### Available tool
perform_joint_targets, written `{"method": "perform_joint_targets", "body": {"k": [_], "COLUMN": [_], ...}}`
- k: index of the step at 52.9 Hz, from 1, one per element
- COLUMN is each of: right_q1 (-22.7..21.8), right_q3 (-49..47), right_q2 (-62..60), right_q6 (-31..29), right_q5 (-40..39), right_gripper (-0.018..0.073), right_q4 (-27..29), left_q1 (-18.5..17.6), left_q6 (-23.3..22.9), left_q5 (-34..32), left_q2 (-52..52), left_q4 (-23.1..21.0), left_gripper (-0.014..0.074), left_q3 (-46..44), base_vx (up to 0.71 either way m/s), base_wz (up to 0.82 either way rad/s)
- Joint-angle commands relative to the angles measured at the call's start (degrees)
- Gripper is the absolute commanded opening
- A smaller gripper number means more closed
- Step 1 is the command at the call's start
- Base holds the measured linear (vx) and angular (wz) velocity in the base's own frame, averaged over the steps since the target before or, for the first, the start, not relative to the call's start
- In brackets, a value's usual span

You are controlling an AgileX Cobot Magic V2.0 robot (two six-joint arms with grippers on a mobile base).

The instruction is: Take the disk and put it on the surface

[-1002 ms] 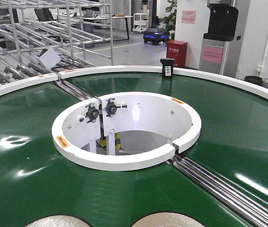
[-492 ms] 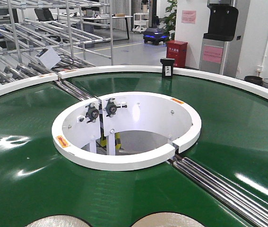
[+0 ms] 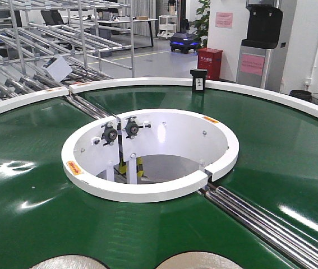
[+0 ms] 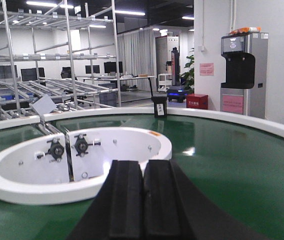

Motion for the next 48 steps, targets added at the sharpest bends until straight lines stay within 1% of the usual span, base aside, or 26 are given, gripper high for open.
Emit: {"method": "perform_joint_targets", "body": {"k": [1,6,12,16,20,26,32,37,45,48], "right_q1": [-0.2,-0.2,-0.2,-0.2,-0.2,-0.2,-0.2,-0.2,-0.2,-0.2], "right_q3": [-7.7,-10.6,-11.3,-11.2,-11.2,-11.2,-11.2,-11.2,-11.2,-11.2], "right_q2": [6.7,13.8,20.9,24.6,28.3,32.0,34.5,35.8,36.0,36.0], "right_q6": [0.1,0.1,1.0,1.0,1.0,1.0,1.0,1.0,1.0,1.0], "right_q5": [-2.2,-2.6,-3.3,-3.8,-4.6,-5.5,-5.7,-5.7,-5.7,-5.7], "right_gripper": [-0.0008,-0.0007,-0.0004,0.0,0.001,0.0045,0.0113,0.0194,0.0347,0.0403], "right_q4": [-2.1,-3.3,-3.3,-3.0,-2.9,-2.8,-1.9,-1.9,-1.9,-1.9], "left_q1": [0.1,0.1,0.1,0.1,0.1,0.1,0.1,0.1,0.1,0.1], "left_q6": [2.1,2.1,1.9,0.8,0.9,1.0,1.0,1.0,1.0,1.0], "left_q5": [-0.1,0.8,0.7,3.1,6.3,10.3,15.0,17.9,17.7,16.9], "left_q2": [7.8,14.7,22.1,26.7,30.8,36.6,41.9,46.2,52.3,54.4], "left_q4": [0.2,0.2,0.2,0.2,0.2,0.2,0.2,0.2,0.2,0.2], "left_gripper": [-0.0008,-0.0008,-0.0008,-0.0005,0.0004,0.0052,0.0162,0.0294,0.0504,0.0549], "left_q3": [-9.3,-13.1,-12.8,-12.5,-12.5,-12.5,-12.5,-12.5,-12.5,-12.5], "base_vx": [0.0,0.0,0.0,0.0,0.0,0.0,0.0,0.0,0.0,0.0], "base_wz": [0.0,0.0,0.0,0.0,0.0,0.0,0.0,0.0,0.0,0.0]}}
